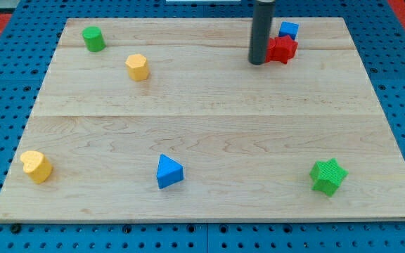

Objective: Push the blue triangle to the top of the red circle

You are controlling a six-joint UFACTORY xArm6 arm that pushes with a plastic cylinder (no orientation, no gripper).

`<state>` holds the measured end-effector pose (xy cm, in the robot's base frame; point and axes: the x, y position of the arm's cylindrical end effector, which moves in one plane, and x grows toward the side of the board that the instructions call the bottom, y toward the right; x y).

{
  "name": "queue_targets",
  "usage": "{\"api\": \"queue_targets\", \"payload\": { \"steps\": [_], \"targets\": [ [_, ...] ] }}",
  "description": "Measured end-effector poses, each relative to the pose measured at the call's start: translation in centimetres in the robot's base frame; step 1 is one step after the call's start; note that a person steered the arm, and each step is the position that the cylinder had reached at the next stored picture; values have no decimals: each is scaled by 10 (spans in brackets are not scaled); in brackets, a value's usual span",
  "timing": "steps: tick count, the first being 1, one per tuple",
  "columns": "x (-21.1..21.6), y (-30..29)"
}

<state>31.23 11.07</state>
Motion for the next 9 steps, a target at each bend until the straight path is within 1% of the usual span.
{"api": "queue_targets", "payload": {
  "steps": [1, 2, 3, 4, 5, 6, 7, 8, 9],
  "targets": [
    [48, 8],
    [188, 25],
    [256, -8],
    [305, -51],
    [306, -114],
    [257, -182],
    [239, -212],
    [208, -187],
    [207, -115]
  ]
}}
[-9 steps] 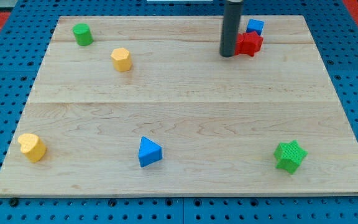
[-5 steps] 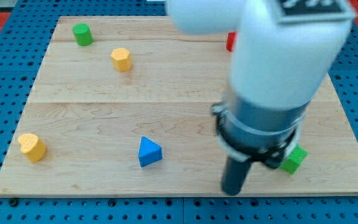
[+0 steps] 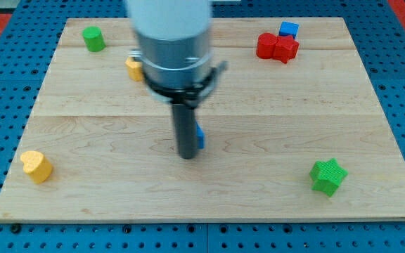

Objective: Push the blue triangle to the top of the red circle

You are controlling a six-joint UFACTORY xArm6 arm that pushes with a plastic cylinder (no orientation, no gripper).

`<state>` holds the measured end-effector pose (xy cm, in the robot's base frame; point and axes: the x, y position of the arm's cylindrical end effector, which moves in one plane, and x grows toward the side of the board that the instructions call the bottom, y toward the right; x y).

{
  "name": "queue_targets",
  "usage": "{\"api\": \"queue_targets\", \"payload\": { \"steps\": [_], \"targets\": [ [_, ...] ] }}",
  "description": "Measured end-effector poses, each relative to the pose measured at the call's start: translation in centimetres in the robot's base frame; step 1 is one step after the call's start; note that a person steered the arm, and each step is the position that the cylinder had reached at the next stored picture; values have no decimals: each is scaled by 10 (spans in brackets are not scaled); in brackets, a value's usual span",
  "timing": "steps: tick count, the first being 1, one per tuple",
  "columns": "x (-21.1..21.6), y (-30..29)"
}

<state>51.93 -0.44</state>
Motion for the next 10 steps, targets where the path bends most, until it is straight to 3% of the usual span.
{"api": "queue_targets", "payload": {
  "steps": [2, 3, 4, 5, 7, 8, 9, 10],
  "targets": [
    [-128, -19],
    [-74, 21],
    [-21, 25],
    [-83, -47],
    [-204, 19],
    [-262, 20],
    [-214, 14],
    [-261, -52]
  ]
}}
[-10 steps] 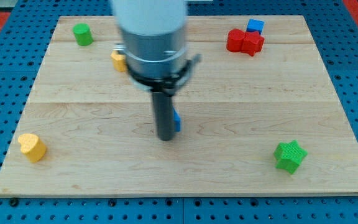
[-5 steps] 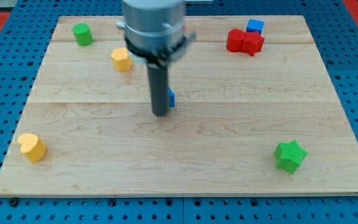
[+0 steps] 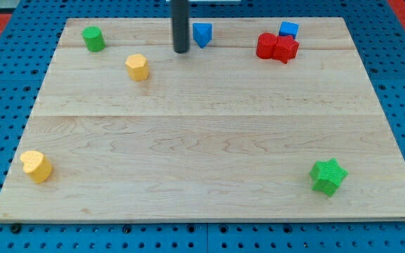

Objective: Push the blue triangle to the top of the red circle

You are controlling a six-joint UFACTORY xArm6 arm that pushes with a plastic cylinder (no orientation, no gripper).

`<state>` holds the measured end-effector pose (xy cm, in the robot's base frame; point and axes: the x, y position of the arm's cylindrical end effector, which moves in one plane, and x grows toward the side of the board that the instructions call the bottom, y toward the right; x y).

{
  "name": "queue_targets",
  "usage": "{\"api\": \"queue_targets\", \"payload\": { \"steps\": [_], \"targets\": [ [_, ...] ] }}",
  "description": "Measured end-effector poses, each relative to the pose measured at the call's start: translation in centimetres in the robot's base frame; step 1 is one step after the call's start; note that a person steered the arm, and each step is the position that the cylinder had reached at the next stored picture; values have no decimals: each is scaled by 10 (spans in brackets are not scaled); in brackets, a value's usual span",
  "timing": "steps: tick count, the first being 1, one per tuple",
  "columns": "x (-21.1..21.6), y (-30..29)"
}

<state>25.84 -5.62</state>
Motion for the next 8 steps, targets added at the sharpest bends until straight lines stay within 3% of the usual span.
{"api": "queue_targets", "payload": {
  "steps": [2, 3, 6, 8],
  "targets": [
    [-19, 128],
    [-19, 131],
    [-19, 40],
    [-19, 28]
  ]
}}
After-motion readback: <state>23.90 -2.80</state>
